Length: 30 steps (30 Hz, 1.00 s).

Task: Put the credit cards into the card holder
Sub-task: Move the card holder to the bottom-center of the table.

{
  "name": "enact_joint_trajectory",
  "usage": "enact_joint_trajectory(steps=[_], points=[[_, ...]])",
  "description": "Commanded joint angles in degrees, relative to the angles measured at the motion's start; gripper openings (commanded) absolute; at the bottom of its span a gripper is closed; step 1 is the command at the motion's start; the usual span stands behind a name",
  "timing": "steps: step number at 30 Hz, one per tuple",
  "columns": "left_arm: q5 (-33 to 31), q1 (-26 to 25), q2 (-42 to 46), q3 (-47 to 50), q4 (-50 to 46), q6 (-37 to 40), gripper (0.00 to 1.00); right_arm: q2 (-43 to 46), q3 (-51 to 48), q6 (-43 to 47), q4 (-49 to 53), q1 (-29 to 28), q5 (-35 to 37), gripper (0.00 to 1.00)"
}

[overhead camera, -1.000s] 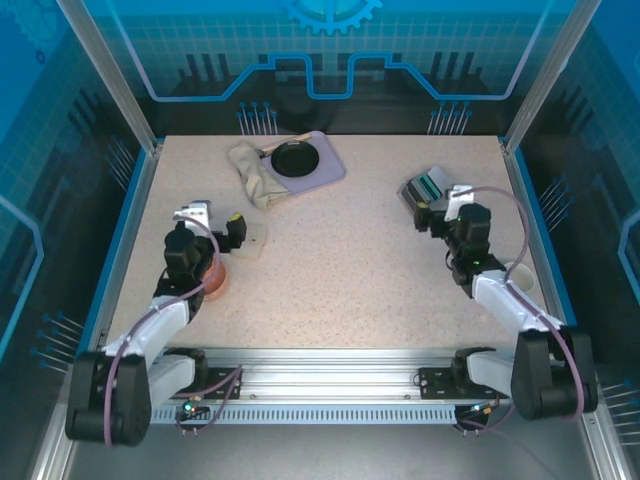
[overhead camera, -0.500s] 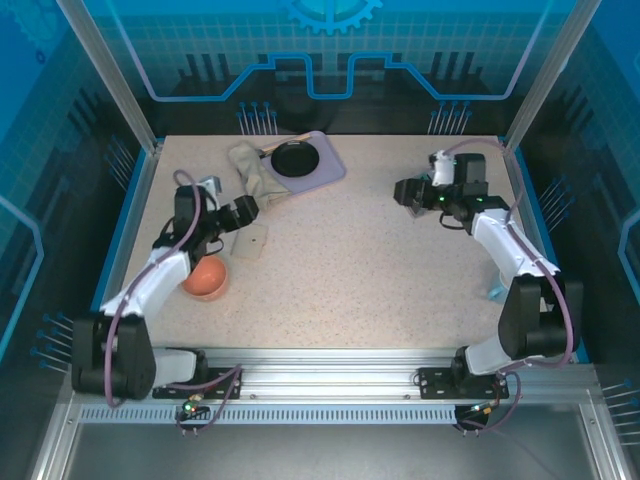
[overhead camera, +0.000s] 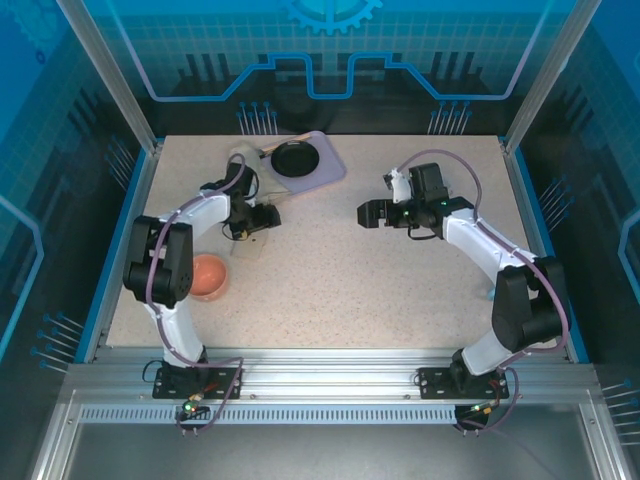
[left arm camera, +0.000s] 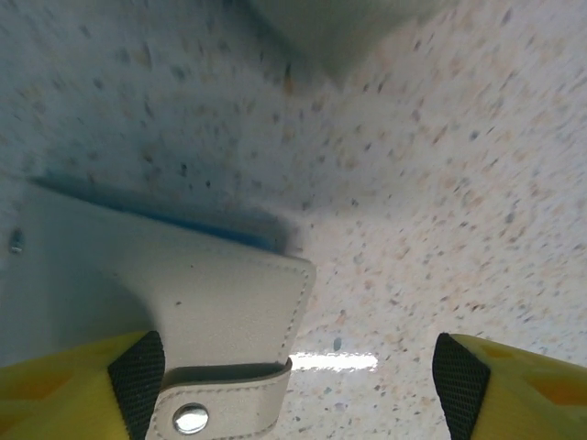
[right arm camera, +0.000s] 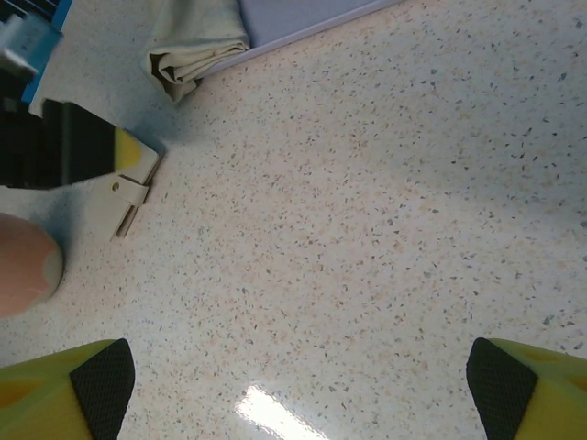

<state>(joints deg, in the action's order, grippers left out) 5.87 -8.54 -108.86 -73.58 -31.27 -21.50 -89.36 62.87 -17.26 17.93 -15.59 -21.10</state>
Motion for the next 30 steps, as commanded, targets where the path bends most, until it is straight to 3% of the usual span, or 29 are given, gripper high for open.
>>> enact_joint_trajectory(steps=[1, 7, 12, 16, 19, 23, 27, 30], points=[[4.33, -1.46, -1.55, -0.08, -3.67, -0.81, 0.80, 1.29, -2.74, -1.49, 1.23, -0.66, 0.20, 0.96], [9.91, -7.78, -0.25, 5.71, 0.60, -8.14, 0.80, 3.92, -6.64, -2.75, 1.67, -0.58, 4.51, 0.97], [13.17, -16.53, 2.40, 13.63, 14.08, -23.72, 0.80, 6.31, -9.99, -5.10, 1.25, -0.28, 8.50, 0.96], [10.89, -25.39, 5.75, 14.73, 20.71, -30.05, 0.80, 8.66, -13.26, -6.45, 1.05, -0.10, 9.22, 0.93], [4.11, -29.45, 10.54, 13.30, 17.64, -29.75, 0.81, 11.16, -16.11, -8.10, 0.98, -0.08, 8.73, 0.84], [-3.90, -28.28, 17.22, 17.02, 14.48, -29.18, 0.84, 14.91, -20.33, -11.54, -0.79, -0.44, 5.52, 0.75], [1.64, -22.69, 18.77, 21.04, 15.91, -26.96, 0.84, 16.98, -24.05, -15.37, -3.77, -2.76, 1.82, 0.65], [5.79, -21.23, 17.36, 21.97, 16.72, -24.97, 0.83, 18.01, -25.92, -18.22, -5.50, -7.05, 1.41, 0.63]])
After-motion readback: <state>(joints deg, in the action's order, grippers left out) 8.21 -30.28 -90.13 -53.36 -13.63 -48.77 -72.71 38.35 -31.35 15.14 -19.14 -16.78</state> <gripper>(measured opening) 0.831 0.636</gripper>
